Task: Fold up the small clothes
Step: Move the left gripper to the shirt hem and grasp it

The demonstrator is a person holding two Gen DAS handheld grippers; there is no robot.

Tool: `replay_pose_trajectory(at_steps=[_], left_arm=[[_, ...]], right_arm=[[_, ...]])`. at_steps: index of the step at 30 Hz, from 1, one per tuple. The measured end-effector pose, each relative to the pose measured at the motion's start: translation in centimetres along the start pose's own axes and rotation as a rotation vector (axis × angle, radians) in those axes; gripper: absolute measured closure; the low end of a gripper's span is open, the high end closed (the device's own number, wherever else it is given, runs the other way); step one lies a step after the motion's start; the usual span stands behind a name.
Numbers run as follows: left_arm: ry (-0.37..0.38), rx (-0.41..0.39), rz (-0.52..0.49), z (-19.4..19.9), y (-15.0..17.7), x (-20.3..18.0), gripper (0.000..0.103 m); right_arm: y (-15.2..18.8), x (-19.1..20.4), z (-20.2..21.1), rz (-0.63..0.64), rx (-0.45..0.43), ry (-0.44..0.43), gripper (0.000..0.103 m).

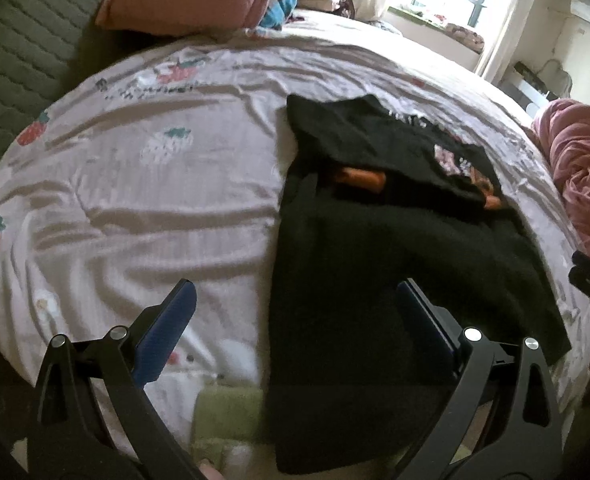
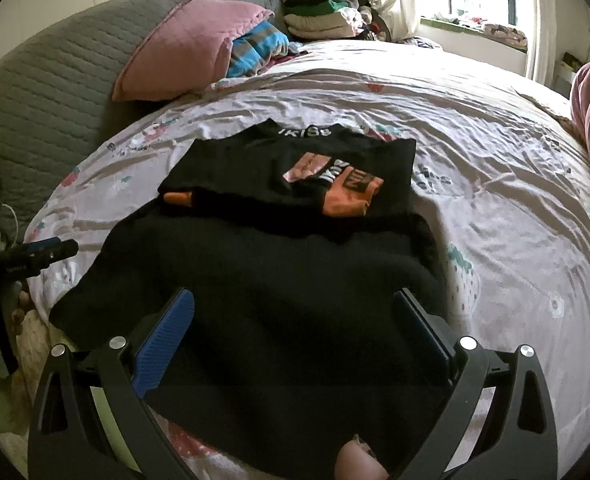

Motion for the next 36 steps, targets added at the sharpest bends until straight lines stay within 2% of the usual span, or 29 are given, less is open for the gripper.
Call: replay_pose_trajectory(at_steps=[8, 16, 17, 20, 22, 29, 36], left_arm=[[0.009, 0.041, 0.01, 0.0, 1.6, 0.7, 0.01], [0.074, 0.062, 0.025, 0.7, 3.4, 0.9, 0.011], [0.077, 0.064, 0.023, 0.7, 3.6, 0.9, 0.014], [0.099, 0.075, 0.032, 0.8, 4.3, 0.7, 0.033], [0.119, 0.088, 0.039, 0.6, 4.7, 0.5, 0.04], [0.127, 0.106, 0.056, 0.2, 5.8, 0.7, 0.041], [0.125, 0.1, 0.036, 1.0, 6.4, 0.2, 0.047]], right_arm=[[1.3, 0.1, -0.2, 0.011, 0.03, 0.005, 0.005], [2.2, -0.2, -0.2, 0.01, 0.049, 0.009, 0.005], [2.3, -0.4, -0.2, 0.008, 0.049, 0.009, 0.005], [2.5, -0.6, 0.0, 0.006, 0.049, 0.012, 0.005], [2.9, -1.0, 0.0, 0.002, 0.053, 0.015, 0.005], [4.3, -2.6, 0.5, -0.021, 0.073, 0.032, 0.005], [6.4, -4.0, 0.9, -0.042, 0.11, 0.052, 0.005]])
Point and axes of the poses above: each gripper's, at about its wrist camera, not at the fingertips, and z roughly against the way its jaws point, x to its left, y to its underside, the point moved 5 cm from there along -z, roughly the way its jaws point, and after that the axes turned 3 degrees about -z, right-handed, at the moved point
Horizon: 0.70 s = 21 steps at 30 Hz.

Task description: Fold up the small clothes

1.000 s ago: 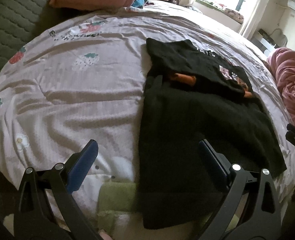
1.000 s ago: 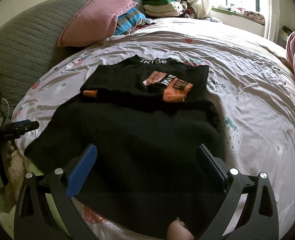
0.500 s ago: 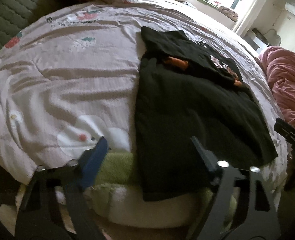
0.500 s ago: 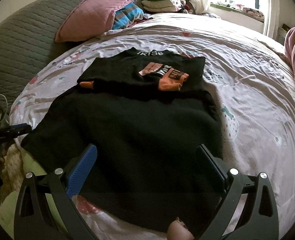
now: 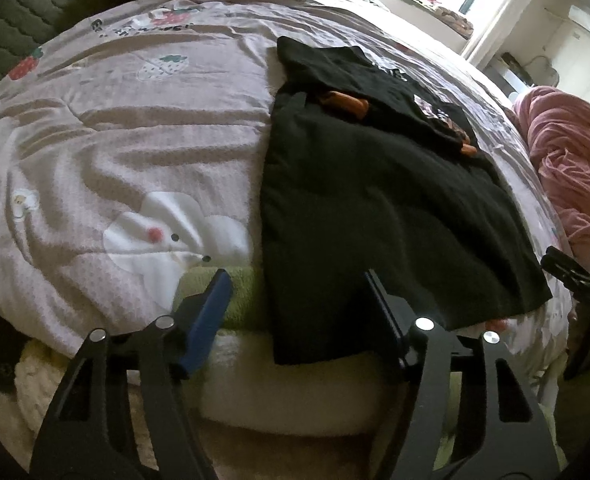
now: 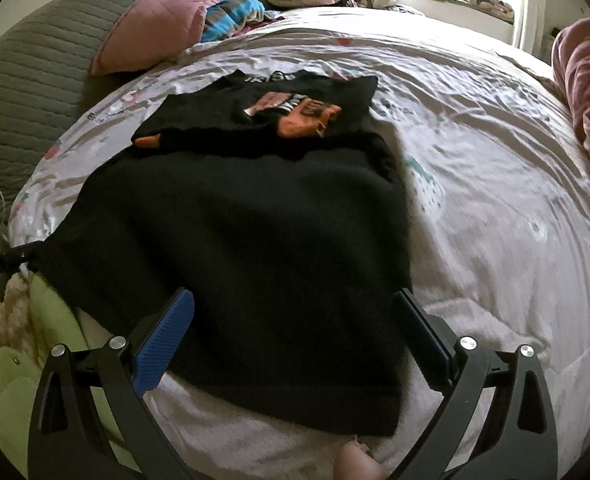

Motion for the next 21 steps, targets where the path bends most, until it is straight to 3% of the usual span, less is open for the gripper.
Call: replay_pose_trajectory(at_steps=[7, 11, 14, 21], left_arm=[[0.044, 0.004, 0.015, 0.2, 1.0, 0.2, 0.055], [0.065, 0.009, 0.042, 0.0, 1.2, 0.2, 0.07], [0.11, 0.024, 0.054, -0.3, 1.3, -0.2, 0.091], [0.111, 0.03, 0.071, -1.4, 1.3, 0.0, 0.093]], right_arm=[[2.0, -0.5, -0.5, 0.008, 0.041, -0.002, 0.005], [2.4, -1.0, -0.5, 0.0, 0.053, -0.003, 0.005], [2.9, -1.5, -0.3, -0.011, 0.065, -0.006, 0.005], [4.1, -2.6, -0.5, -0.05, 0.102, -0.041, 0.006]])
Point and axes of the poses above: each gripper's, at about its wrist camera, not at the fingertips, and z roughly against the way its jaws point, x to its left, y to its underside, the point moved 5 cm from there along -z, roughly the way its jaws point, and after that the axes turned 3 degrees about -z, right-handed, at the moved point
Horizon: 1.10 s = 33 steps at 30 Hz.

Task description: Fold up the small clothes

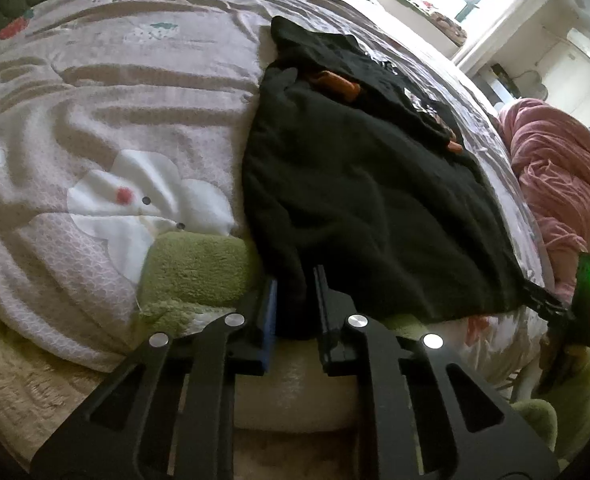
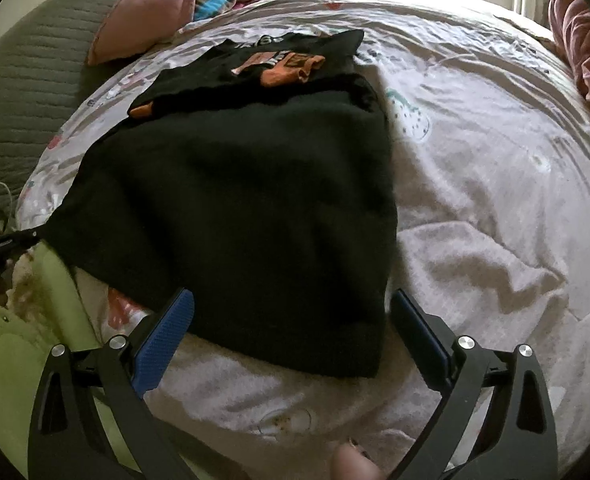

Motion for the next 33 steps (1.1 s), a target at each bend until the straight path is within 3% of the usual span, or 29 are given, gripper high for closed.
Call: replay_pose_trajectory(at_steps=[2, 6, 9, 11, 13, 16, 19, 27, 33], left_arm=[[-0.001, 0.0, 0.0, 0.0, 0.0, 0.0, 0.093], [-0.002, 0.003, 0.002, -0.3, 0.0, 0.1, 0.093], [0.003, 0.004, 0.012, -0.4, 0.0, 0.3, 0.092], [0.005, 0.004, 0.014, -0.3, 0.0, 0.4, 0.092], [-0.004, 0.006, 0.011, -0.4, -0.1, 0.4, 0.091], [-0.032, 0.001, -0.004, -0.2, -0.2, 0.2, 0.096], [-0.059, -0.024, -0.024, 0.4, -0.6, 0.0, 0.099], [-0.047, -0.131, -0.016, 3.9, -3.3, 0.1, 0.099], [-0.052, -0.143, -0.008, 4.8, -4.6, -0.2, 0.099]], right_arm=[[0.1, -0.6, 0.0, -0.018, 0.003, 0.015, 0.007], [0.3, -1.7, -0.3, -0.042, 0.021, 0.008, 0.028], [0.6, -2.1, -0.5, -0.045, 0.02, 0.002, 0.033], [0.6, -2.2, -0.6, -0.044, 0.014, 0.0, 0.043], [0.5, -2.2, -0.5, -0.036, 0.007, 0.002, 0.069], [0.3, -1.7, -0.1, -0.008, -0.003, -0.007, 0.087], [-0.3, -1.4, 1.0, 0.021, -0.041, -0.016, 0.093], [-3.4, -1.2, 4.7, 0.011, -0.187, -0.103, 0.094], [-5.5, -1.0, 6.2, -0.012, -0.262, -0.131, 0.094]])
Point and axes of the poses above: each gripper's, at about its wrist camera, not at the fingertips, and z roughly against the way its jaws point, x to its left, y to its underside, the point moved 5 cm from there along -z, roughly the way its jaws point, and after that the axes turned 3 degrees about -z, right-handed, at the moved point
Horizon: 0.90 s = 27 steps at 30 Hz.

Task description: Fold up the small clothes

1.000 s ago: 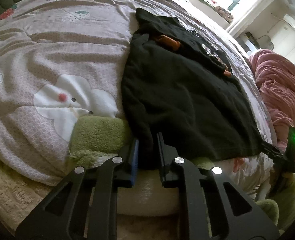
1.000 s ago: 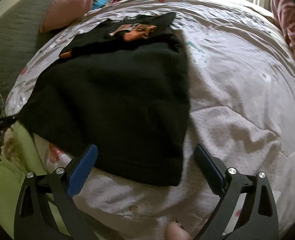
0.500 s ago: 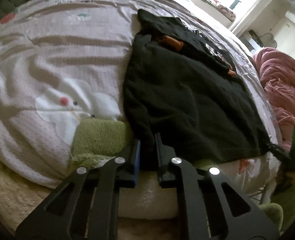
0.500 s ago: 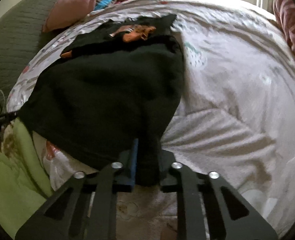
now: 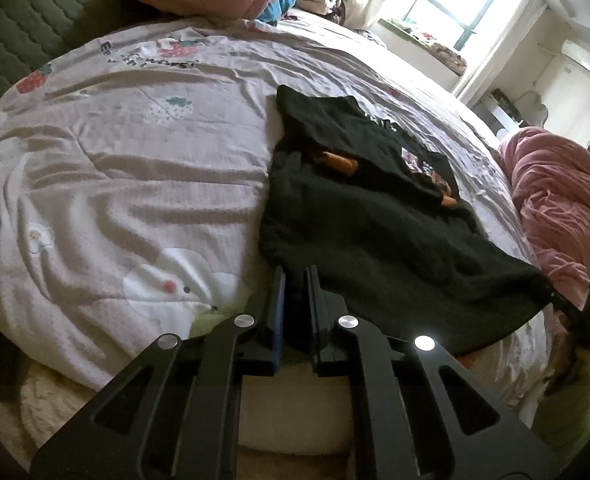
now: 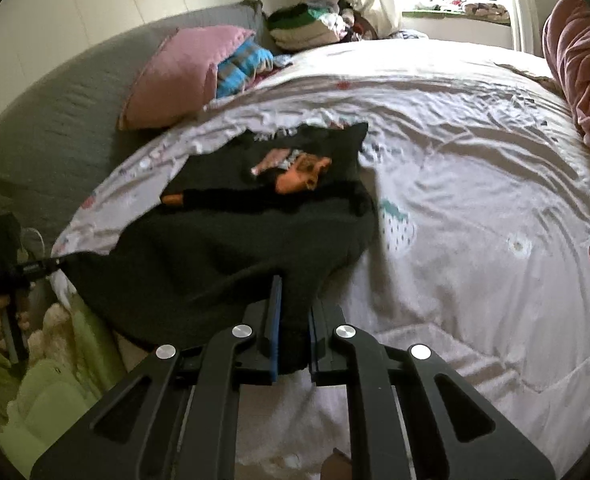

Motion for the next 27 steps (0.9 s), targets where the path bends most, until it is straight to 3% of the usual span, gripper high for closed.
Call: replay_pose_trajectory(at_steps=[17, 27], left_arm=[[0.028, 0.003, 0.08, -1.1, -4.0, 0.9, 0.1], [0.047, -0.044, 0.099, -1.7, -8.0, 0.8, 0.1]], right_arm=[[-5.4, -0.2, -1.0, -0.045, -0.11, -0.003, 0.094], [-8.9, -1.3, -1.7, -0.098, -0.169, 0.013, 0.094]])
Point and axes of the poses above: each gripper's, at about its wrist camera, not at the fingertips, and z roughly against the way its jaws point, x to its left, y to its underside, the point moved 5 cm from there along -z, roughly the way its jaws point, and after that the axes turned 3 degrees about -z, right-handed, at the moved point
